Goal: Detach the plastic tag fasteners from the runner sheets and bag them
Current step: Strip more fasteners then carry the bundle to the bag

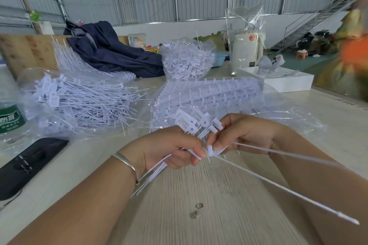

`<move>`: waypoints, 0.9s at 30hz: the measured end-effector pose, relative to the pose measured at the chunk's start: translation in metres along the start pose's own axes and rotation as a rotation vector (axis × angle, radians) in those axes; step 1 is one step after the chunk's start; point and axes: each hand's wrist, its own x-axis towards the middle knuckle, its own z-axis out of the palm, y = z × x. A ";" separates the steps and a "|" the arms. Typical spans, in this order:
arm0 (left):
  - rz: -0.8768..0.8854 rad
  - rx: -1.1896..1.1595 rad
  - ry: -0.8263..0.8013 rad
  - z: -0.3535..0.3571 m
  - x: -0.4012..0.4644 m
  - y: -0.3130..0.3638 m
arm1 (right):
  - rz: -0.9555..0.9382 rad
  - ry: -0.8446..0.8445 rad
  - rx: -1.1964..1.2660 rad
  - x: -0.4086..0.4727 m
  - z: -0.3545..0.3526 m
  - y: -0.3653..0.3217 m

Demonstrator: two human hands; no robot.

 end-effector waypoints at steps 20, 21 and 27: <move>-0.020 -0.275 0.643 -0.016 0.014 -0.019 | -0.153 0.374 0.178 0.007 0.002 0.001; -0.032 -0.299 0.617 -0.015 0.014 -0.018 | -0.149 0.384 0.183 0.008 0.002 0.002; -0.068 -0.313 0.534 -0.004 0.018 -0.015 | -0.142 0.363 0.208 0.010 0.004 0.003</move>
